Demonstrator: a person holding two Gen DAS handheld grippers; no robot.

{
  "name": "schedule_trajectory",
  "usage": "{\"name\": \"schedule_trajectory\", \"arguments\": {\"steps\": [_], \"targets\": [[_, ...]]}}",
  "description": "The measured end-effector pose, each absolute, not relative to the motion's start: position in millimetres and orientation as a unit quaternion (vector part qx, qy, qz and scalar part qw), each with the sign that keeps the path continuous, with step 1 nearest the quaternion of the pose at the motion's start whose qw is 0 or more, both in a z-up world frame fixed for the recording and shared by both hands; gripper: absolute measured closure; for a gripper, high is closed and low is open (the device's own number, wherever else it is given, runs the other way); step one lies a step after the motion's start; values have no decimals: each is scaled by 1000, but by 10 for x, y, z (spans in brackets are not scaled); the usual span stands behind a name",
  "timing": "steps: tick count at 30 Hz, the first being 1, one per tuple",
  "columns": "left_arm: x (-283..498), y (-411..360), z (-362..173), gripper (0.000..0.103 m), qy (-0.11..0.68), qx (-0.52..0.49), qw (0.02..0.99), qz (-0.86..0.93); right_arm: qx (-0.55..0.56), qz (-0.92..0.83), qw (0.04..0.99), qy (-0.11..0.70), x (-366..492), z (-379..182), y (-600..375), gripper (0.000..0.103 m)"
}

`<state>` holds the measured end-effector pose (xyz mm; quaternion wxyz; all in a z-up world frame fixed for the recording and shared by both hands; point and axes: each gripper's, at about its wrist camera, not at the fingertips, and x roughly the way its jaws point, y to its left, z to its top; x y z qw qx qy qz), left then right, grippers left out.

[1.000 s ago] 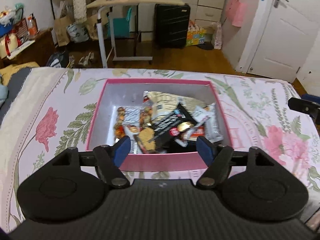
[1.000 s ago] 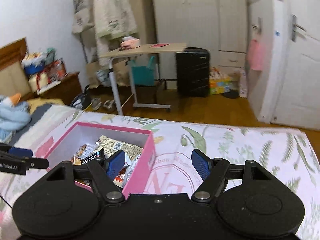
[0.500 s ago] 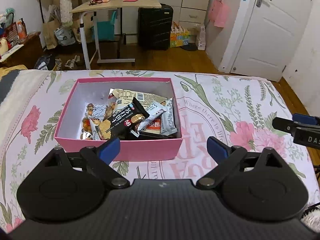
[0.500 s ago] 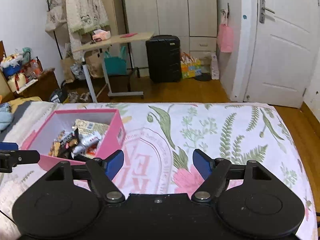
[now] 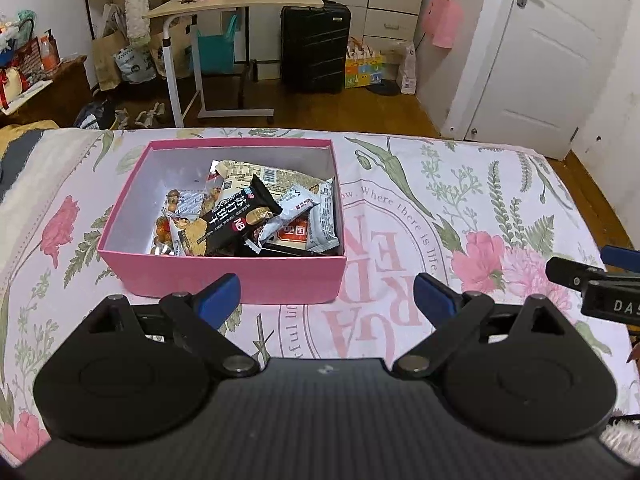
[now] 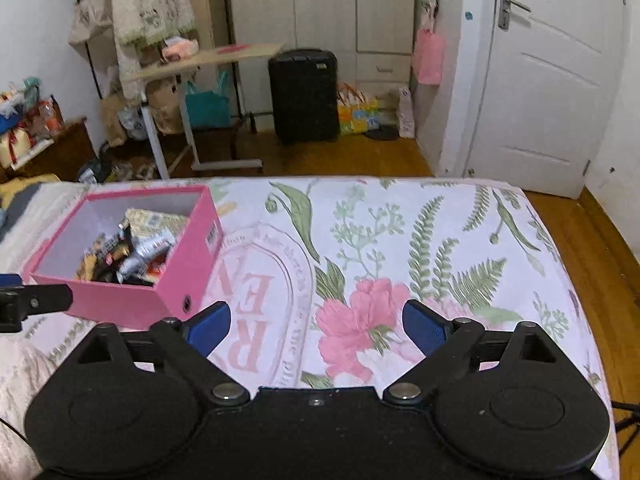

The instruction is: Organize snacks

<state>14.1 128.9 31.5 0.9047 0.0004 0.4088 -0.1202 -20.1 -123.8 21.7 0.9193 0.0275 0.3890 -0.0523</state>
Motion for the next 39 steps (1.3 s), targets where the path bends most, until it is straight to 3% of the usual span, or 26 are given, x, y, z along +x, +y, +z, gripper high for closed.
{"name": "schedule_trajectory", "arguments": {"steps": [19, 39], "targets": [[-65, 997, 144, 9, 391, 59, 911, -114, 30, -57, 932, 358, -452, 168, -1277, 8], [-138, 967, 26, 9, 376, 55, 919, -108, 30, -84, 930, 356, -476, 56, -1360, 8]]}}
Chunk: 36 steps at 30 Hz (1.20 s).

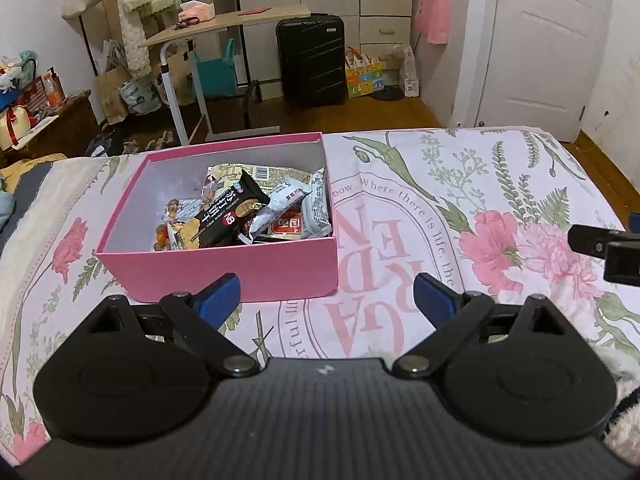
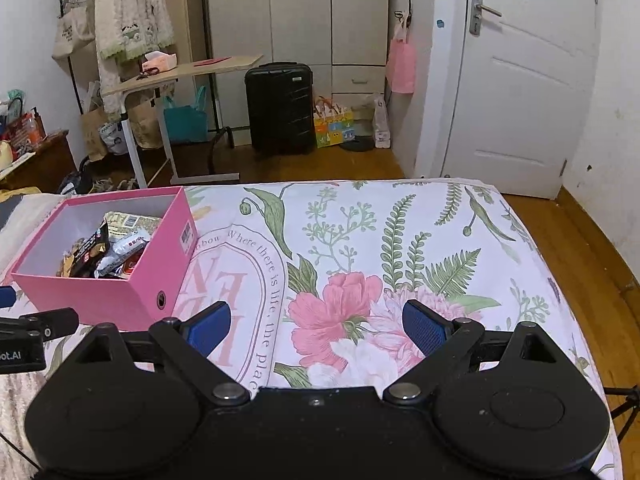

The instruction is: Organize snacks

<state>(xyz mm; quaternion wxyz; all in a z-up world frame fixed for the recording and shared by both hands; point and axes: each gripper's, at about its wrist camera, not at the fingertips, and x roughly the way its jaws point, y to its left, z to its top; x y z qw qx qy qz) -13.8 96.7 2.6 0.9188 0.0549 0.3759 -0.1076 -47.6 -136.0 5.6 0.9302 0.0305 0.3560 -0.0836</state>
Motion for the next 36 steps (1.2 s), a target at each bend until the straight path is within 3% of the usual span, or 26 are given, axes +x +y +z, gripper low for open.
{"name": "schedule_trajectory", "arguments": {"steps": [36], "targets": [[-77, 957, -59, 9, 410, 42, 904, -110, 26, -92, 917, 387, -388, -70, -1398, 8]]}}
